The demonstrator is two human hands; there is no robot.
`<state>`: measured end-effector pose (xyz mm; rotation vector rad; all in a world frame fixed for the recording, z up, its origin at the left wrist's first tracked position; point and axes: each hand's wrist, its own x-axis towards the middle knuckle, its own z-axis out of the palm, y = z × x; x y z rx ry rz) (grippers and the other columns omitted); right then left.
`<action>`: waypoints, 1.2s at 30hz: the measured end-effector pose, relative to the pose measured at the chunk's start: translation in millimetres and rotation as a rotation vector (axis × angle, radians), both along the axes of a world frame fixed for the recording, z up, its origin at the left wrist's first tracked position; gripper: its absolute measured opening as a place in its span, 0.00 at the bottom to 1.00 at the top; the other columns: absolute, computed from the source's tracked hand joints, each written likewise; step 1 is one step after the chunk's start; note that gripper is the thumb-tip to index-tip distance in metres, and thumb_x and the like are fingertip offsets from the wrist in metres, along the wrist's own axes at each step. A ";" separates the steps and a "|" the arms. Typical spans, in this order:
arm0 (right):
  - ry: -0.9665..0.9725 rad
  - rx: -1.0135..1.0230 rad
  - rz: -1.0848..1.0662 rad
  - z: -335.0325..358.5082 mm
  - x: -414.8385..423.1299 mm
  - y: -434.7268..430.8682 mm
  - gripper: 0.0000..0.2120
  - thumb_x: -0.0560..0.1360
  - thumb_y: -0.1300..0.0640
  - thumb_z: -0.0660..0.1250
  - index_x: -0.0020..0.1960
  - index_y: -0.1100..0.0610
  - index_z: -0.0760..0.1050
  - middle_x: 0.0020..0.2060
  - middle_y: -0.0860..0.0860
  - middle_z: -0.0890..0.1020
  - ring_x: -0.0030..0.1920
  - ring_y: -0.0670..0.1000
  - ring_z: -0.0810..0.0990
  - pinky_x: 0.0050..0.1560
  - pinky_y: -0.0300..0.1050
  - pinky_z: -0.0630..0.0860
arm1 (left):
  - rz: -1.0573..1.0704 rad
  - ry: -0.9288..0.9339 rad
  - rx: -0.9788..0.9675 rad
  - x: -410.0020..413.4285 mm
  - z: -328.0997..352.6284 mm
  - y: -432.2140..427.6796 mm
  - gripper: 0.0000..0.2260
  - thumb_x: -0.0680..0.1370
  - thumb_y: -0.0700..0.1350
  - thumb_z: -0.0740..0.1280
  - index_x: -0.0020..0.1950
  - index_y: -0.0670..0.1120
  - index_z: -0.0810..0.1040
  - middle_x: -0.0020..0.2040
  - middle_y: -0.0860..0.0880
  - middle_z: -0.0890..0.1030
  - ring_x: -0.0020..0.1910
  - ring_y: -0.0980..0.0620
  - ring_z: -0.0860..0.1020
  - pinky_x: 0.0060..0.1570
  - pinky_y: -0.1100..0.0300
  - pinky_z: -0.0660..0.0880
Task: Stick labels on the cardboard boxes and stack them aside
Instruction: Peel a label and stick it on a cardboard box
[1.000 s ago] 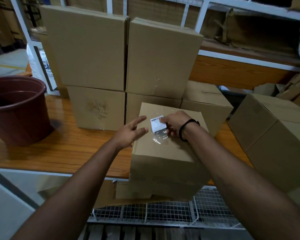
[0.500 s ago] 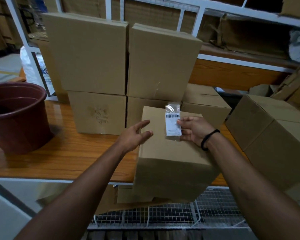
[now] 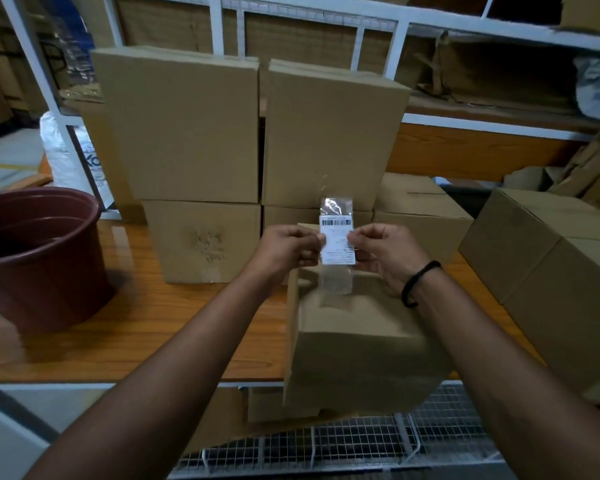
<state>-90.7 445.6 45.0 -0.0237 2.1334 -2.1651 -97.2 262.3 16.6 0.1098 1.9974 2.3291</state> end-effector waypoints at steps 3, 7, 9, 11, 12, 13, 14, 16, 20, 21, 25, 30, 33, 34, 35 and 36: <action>0.273 0.217 -0.043 -4.3 -16.0 4.9 0.02 0.74 0.66 0.70 0.45 0.61 0.79 0.39 0.56 0.84 0.36 0.50 0.83 0.41 0.45 0.81 | -0.022 -0.116 0.094 -13.0 -3.6 -13.2 0.08 0.73 0.41 0.73 0.49 0.38 0.82 0.45 0.39 0.78 0.42 0.45 0.75 0.41 0.57 0.77; 1.062 0.807 0.117 -15.5 -51.9 11.5 0.14 0.72 0.66 0.72 0.57 0.60 0.81 0.55 0.53 0.82 0.55 0.47 0.79 0.60 0.38 0.73 | -0.016 -0.236 0.184 -24.9 -5.2 -30.4 0.09 0.77 0.38 0.68 0.54 0.35 0.80 0.33 0.47 0.76 0.30 0.54 0.69 0.39 0.58 0.75; 1.207 0.849 0.261 -18.1 -63.2 -2.8 0.15 0.73 0.63 0.71 0.59 0.61 0.80 0.59 0.55 0.80 0.61 0.52 0.77 0.66 0.44 0.70 | -0.024 -0.267 0.184 -26.7 0.5 -36.2 0.04 0.78 0.37 0.66 0.46 0.38 0.79 0.26 0.51 0.72 0.25 0.57 0.66 0.30 0.64 0.73; 1.291 0.818 0.331 -18.8 -74.6 -21.0 0.10 0.75 0.60 0.68 0.55 0.61 0.82 0.56 0.55 0.82 0.60 0.53 0.78 0.64 0.47 0.70 | -0.033 -0.275 0.158 -29.9 1.5 -42.0 0.03 0.77 0.38 0.67 0.42 0.41 0.77 0.26 0.51 0.69 0.24 0.58 0.65 0.26 0.66 0.68; 1.323 0.798 0.317 -18.8 -80.2 -28.3 0.09 0.75 0.60 0.66 0.51 0.61 0.83 0.52 0.54 0.84 0.57 0.53 0.79 0.62 0.48 0.71 | -0.028 -0.274 0.154 -30.6 1.1 -44.5 0.03 0.74 0.40 0.69 0.45 0.41 0.77 0.29 0.50 0.70 0.26 0.57 0.66 0.28 0.65 0.68; 1.341 0.787 0.276 -18.7 -86.4 -34.3 0.08 0.75 0.60 0.66 0.48 0.61 0.83 0.48 0.54 0.85 0.53 0.54 0.81 0.58 0.49 0.73 | -0.003 -0.271 0.139 -31.5 -1.0 -47.1 0.08 0.73 0.42 0.71 0.48 0.40 0.78 0.32 0.48 0.73 0.27 0.56 0.70 0.30 0.63 0.70; 1.319 0.773 0.223 -17.3 -91.0 -39.6 0.07 0.75 0.61 0.67 0.47 0.60 0.83 0.45 0.53 0.85 0.50 0.54 0.82 0.54 0.51 0.74 | 0.053 -0.265 0.130 -32.6 -3.5 -50.0 0.09 0.73 0.44 0.71 0.50 0.40 0.79 0.35 0.47 0.77 0.29 0.55 0.75 0.30 0.63 0.74; 1.114 0.650 0.162 -13.2 -93.6 -50.9 0.05 0.74 0.61 0.70 0.48 0.58 0.84 0.43 0.52 0.85 0.45 0.52 0.83 0.48 0.51 0.77 | 0.223 -0.176 0.101 -32.0 -7.9 -56.7 0.07 0.78 0.44 0.69 0.51 0.40 0.80 0.40 0.46 0.82 0.32 0.54 0.81 0.34 0.63 0.79; 0.524 0.334 0.267 -8.9 -92.4 -79.3 0.09 0.75 0.60 0.70 0.53 0.51 0.80 0.46 0.47 0.84 0.48 0.44 0.83 0.48 0.43 0.79 | 0.368 0.041 -0.063 -24.1 -13.6 -76.5 0.11 0.79 0.41 0.68 0.61 0.43 0.80 0.55 0.47 0.84 0.53 0.54 0.82 0.53 0.63 0.78; 0.442 0.310 0.318 -9.9 -93.1 -87.6 0.09 0.75 0.60 0.70 0.54 0.51 0.79 0.47 0.48 0.85 0.48 0.47 0.83 0.48 0.45 0.80 | 0.361 0.067 -0.104 -22.7 -14.4 -81.3 0.12 0.78 0.41 0.69 0.61 0.42 0.80 0.55 0.48 0.84 0.53 0.55 0.82 0.52 0.64 0.78; 0.234 0.264 0.495 -9.8 -85.6 -127.4 0.08 0.74 0.64 0.70 0.53 0.59 0.78 0.45 0.55 0.84 0.43 0.52 0.84 0.42 0.50 0.81 | 0.351 0.118 -0.157 -19.1 -16.1 -106.3 0.03 0.76 0.38 0.71 0.46 0.41 0.84 0.39 0.46 0.83 0.39 0.53 0.82 0.40 0.61 0.77; 0.010 0.161 0.516 -4.4 -81.6 -178.9 0.11 0.74 0.69 0.68 0.55 0.67 0.75 0.46 0.59 0.82 0.37 0.49 0.82 0.35 0.40 0.81 | 0.454 -0.015 -0.126 -10.3 -21.9 -166.5 0.06 0.74 0.39 0.73 0.37 0.42 0.81 0.35 0.47 0.82 0.36 0.51 0.80 0.37 0.57 0.76; -0.068 0.120 0.526 -5.0 -80.1 -219.2 0.11 0.73 0.70 0.68 0.56 0.68 0.74 0.48 0.59 0.82 0.41 0.53 0.83 0.40 0.44 0.83 | 0.484 -0.044 -0.129 0.1 -19.0 -205.5 0.12 0.73 0.38 0.74 0.47 0.30 0.79 0.41 0.42 0.82 0.41 0.46 0.82 0.41 0.54 0.78; -0.081 0.111 0.531 -7.0 -79.5 -234.5 0.10 0.73 0.70 0.69 0.54 0.67 0.75 0.49 0.60 0.82 0.43 0.55 0.84 0.43 0.48 0.83 | 0.490 -0.047 -0.138 2.8 -18.4 -218.1 0.14 0.72 0.38 0.74 0.48 0.27 0.77 0.41 0.41 0.82 0.41 0.46 0.82 0.41 0.54 0.78; -0.091 0.107 0.538 -8.8 -78.7 -250.2 0.09 0.73 0.69 0.70 0.52 0.65 0.76 0.50 0.62 0.82 0.45 0.57 0.84 0.46 0.51 0.83 | 0.488 -0.045 -0.143 6.1 -17.9 -230.2 0.15 0.72 0.38 0.74 0.48 0.27 0.77 0.40 0.41 0.82 0.39 0.47 0.82 0.39 0.55 0.78; -0.093 0.114 0.540 -11.2 -79.1 -265.7 0.08 0.72 0.69 0.70 0.51 0.64 0.76 0.50 0.62 0.83 0.46 0.58 0.84 0.48 0.53 0.82 | 0.482 -0.043 -0.144 9.2 -16.6 -242.1 0.13 0.72 0.39 0.74 0.46 0.28 0.78 0.38 0.43 0.82 0.36 0.48 0.81 0.36 0.57 0.78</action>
